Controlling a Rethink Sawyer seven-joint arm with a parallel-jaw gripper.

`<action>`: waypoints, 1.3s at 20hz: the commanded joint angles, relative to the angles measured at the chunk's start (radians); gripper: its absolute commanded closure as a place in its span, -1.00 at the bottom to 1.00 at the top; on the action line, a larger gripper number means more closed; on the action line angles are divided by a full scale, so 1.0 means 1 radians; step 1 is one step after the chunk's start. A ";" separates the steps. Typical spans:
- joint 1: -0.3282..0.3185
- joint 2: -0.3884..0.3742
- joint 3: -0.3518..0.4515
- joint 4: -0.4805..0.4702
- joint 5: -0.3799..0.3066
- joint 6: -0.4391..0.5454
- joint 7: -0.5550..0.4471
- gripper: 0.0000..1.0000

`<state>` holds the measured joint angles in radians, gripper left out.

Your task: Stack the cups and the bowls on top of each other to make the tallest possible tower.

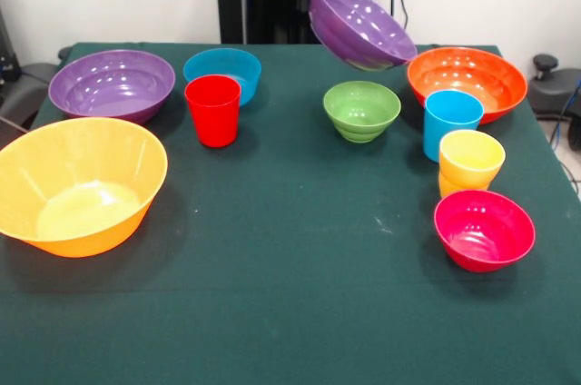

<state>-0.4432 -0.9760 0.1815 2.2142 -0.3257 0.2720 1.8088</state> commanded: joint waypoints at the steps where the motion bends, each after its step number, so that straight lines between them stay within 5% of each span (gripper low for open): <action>1: -0.032 0.095 0.105 -0.067 0.014 0.086 0.012 1.00; 26: -0.064 0.131 0.148 -0.153 0.013 0.178 -0.021 1.00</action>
<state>-0.4986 -0.8948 0.2405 2.1409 -0.3261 0.3118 1.8088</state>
